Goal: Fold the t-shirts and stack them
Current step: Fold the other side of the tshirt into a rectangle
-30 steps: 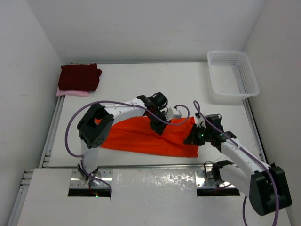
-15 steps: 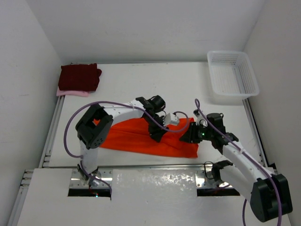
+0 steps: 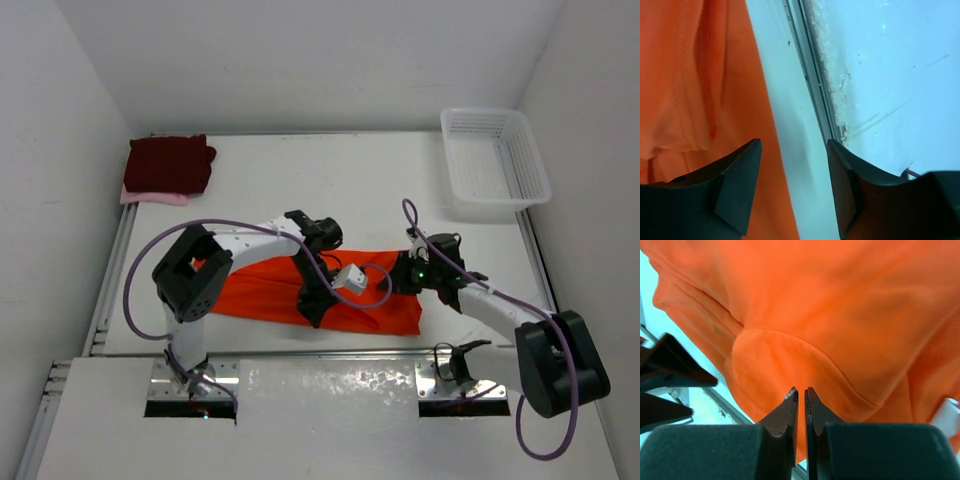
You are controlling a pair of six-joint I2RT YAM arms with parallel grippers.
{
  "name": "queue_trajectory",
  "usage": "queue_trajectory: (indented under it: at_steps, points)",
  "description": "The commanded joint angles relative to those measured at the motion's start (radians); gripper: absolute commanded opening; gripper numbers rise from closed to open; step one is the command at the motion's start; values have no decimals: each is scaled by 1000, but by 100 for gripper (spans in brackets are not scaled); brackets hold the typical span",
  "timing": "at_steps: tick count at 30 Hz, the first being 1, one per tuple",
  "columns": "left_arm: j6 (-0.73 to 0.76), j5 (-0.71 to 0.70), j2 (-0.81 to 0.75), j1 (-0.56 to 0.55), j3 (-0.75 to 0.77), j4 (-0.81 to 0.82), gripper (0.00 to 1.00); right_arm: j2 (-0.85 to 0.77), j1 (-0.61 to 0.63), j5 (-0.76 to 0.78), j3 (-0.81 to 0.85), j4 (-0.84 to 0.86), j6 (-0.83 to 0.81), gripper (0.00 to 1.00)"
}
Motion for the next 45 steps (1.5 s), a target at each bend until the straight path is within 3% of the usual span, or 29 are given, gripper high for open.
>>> queue_trajectory:
  at_steps: [1,5,8,12,13,17,22,25,26,27,29,32,36,40,45]
  points:
    - [50,29,-97,-2,-2,-45,54,17,42,4,-4,90,-20,6]
    - [-6,-35,-154,0,11,-21,57,-41,109,-1,-25,121,-38,7]
    - [-11,-37,-174,30,35,-35,57,-40,145,35,-18,38,-101,8]
    - [-120,55,-190,240,61,65,57,64,224,52,-47,87,-92,7]
    - [-214,52,-191,282,63,99,57,87,264,82,-44,84,-92,6]
    - [-342,-43,-213,508,37,185,56,134,284,160,-59,29,-101,4]
    - [-453,-190,-266,711,-57,259,56,97,284,323,-15,-125,-178,4]
    - [-528,-325,-294,819,-97,353,56,54,284,394,53,-182,-222,11]
    - [-546,-403,-294,851,-106,404,56,37,284,397,94,-191,-241,16]
    - [-563,-446,-292,868,-118,431,56,19,284,418,123,-201,-242,27]
    - [-615,-545,-277,908,-118,486,56,-17,281,440,229,-258,-250,31]
    - [-661,-526,-233,970,-91,489,56,-29,222,444,347,-329,-200,33]
    - [-669,-496,-145,981,-77,440,57,40,9,360,423,-402,-144,46]
    - [-692,-494,-90,991,-109,486,64,178,-42,368,521,-472,-181,52]
    - [-704,-482,-33,998,-101,506,64,328,-116,362,573,-455,-187,51]
